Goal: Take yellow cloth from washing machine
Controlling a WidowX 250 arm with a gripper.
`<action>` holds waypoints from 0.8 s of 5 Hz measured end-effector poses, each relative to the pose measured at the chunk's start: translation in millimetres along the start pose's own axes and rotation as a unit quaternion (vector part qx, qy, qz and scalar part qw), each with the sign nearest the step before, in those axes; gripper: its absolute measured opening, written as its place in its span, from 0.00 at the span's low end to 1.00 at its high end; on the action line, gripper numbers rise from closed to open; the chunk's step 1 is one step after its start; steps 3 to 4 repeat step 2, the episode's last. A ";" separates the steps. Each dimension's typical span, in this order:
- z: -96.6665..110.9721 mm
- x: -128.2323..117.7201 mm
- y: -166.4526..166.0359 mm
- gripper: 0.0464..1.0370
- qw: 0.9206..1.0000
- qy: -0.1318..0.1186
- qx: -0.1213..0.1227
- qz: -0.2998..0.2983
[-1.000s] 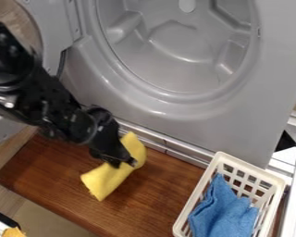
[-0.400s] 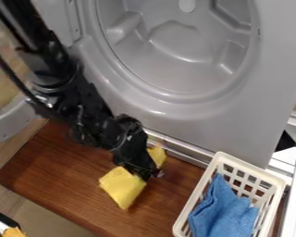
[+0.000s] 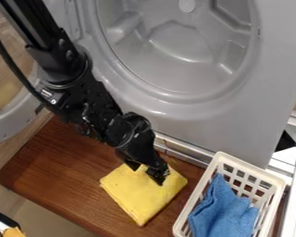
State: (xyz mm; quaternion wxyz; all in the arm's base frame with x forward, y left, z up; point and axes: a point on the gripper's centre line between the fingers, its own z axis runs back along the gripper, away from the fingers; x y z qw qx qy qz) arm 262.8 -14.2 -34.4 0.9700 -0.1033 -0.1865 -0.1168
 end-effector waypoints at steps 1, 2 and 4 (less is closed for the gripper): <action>-0.2 4.2 -5.8 0.97 1.000 0.008 -0.012 -0.008; 10.6 16.6 -14.3 0.96 0.999 0.009 -0.014 -0.037; 10.6 16.6 -14.3 0.96 0.999 0.009 -0.014 -0.037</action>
